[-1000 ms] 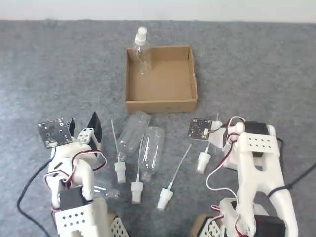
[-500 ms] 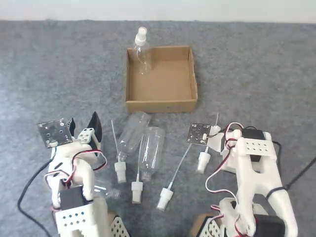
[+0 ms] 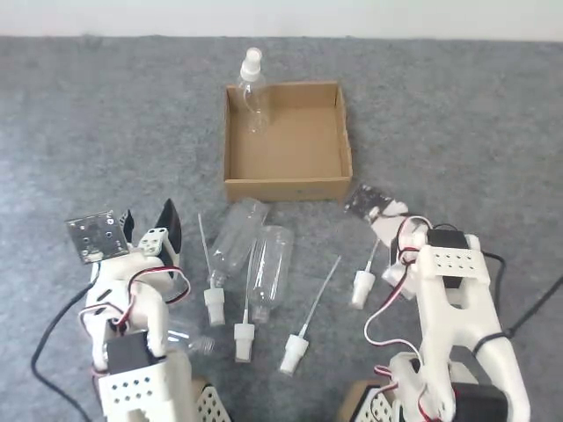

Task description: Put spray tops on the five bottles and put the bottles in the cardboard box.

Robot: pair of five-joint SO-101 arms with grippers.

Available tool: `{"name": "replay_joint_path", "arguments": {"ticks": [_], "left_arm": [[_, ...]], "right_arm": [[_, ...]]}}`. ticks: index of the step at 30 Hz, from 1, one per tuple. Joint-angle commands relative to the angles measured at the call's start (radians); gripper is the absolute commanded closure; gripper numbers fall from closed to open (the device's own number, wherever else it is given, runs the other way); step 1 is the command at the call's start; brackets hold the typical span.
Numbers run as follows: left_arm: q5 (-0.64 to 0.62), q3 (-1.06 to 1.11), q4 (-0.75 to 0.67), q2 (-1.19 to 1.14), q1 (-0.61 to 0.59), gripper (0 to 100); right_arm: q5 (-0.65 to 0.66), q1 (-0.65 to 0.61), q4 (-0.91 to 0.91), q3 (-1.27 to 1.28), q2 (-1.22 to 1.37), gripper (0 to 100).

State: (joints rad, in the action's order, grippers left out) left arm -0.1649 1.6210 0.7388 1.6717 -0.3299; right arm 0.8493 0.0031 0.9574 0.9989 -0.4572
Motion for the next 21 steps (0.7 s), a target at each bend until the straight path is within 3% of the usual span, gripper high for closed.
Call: {"name": "replay_joint_path", "arguments": {"ticks": [1, 13, 18, 21], "left_arm": [[0.008, -0.007, -0.029, 0.017, -0.006, 78], [0.008, -0.007, -0.029, 0.017, -0.006, 78], [0.008, -0.007, -0.029, 0.017, -0.006, 78], [0.008, -0.007, -0.029, 0.017, -0.006, 78]], "right_arm": [[-0.126, -0.013, -0.044, -0.015, -0.030, 88.2], [-0.446, -0.048, -0.090, -0.015, -0.028, 88.2], [-0.460, -0.119, -0.082, -0.015, -0.028, 87.5], [-0.460, -0.142, -0.081, -0.015, -0.028, 79.4]]}}
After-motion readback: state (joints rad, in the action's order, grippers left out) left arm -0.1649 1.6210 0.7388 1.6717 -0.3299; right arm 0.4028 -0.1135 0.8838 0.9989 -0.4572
